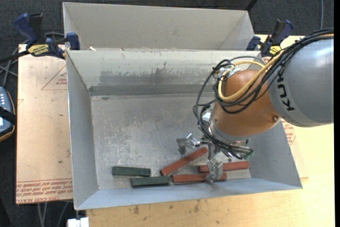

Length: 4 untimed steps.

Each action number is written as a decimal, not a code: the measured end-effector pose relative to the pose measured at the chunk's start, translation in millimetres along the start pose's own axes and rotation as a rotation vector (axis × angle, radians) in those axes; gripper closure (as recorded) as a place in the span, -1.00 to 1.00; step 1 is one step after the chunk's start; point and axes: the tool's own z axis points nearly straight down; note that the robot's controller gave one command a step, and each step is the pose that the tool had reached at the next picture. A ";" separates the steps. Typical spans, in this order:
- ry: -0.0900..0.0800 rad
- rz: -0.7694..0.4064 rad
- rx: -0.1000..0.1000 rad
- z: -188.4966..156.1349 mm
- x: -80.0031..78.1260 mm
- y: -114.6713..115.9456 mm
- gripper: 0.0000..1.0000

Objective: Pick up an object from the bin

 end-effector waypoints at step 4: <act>0.004 0.111 -0.003 14.0 -15.5 -3.8 1.00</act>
Offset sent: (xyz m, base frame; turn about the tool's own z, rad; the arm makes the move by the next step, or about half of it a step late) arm 0.0000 0.0000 0.0000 0.0000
